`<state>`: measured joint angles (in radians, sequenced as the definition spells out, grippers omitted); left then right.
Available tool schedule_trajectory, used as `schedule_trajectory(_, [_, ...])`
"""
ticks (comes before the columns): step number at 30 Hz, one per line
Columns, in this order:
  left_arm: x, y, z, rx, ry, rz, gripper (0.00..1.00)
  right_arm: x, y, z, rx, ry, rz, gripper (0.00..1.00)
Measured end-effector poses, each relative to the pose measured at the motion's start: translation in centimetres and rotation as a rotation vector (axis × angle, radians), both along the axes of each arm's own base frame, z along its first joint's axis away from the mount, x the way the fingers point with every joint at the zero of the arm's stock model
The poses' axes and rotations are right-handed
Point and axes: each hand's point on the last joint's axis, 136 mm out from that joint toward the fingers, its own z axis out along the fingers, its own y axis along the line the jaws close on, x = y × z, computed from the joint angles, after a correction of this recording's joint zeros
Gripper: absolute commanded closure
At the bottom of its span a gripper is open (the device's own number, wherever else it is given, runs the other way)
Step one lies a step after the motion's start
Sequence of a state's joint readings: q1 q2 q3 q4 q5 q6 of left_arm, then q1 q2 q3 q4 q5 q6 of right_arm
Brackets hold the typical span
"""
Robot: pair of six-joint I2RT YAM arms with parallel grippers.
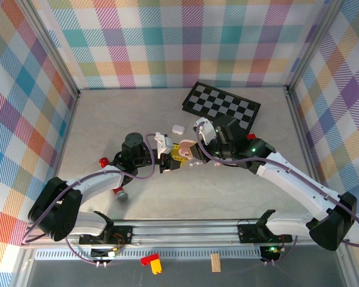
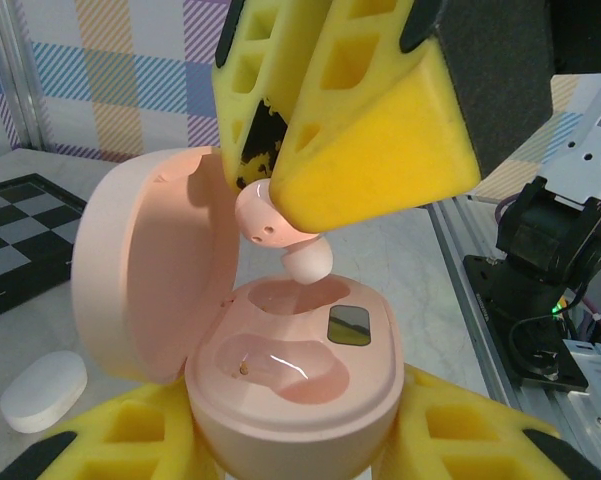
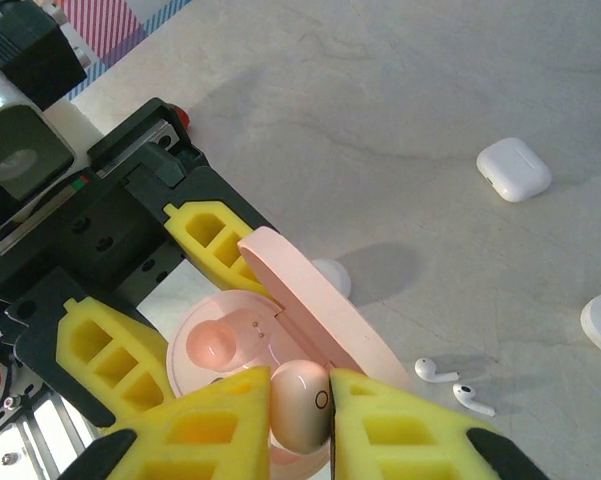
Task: Insert the wireless bluetooth earbuds into the charging case
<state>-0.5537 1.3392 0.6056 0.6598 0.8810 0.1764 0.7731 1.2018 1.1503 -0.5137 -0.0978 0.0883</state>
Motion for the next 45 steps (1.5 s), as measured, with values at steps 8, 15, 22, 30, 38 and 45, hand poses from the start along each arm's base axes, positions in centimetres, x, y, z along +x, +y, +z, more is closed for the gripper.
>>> schedule_trajectory(8, [0.2,0.0,0.4,-0.013,-0.014,0.009,0.68,0.0,0.0,-0.2,-0.014,-0.010,0.015,0.81])
schedule_trajectory(15, [0.3,0.0,0.5,-0.017,0.002,0.014,0.68,0.1,0.1,-0.5,-0.028,-0.014,0.025,0.78])
schedule_trajectory(22, [0.5,0.0,0.7,-0.023,-0.006,0.025,0.68,-0.3,0.5,-0.5,-0.022,-0.009,0.048,0.61])
schedule_trajectory(30, [0.6,0.0,1.0,-0.032,-0.022,0.032,0.68,-1.0,-0.7,1.4,0.071,-0.051,0.008,0.50])
schedule_trajectory(38, [0.7,0.2,1.1,-0.039,-0.037,0.047,0.68,1.1,-7.3,-0.3,0.261,-0.070,-0.257,0.43])
schedule_trajectory(45, [0.6,0.5,1.1,-0.040,-0.041,0.058,0.68,4.7,-13.7,-8.3,0.292,0.148,-0.615,0.43])
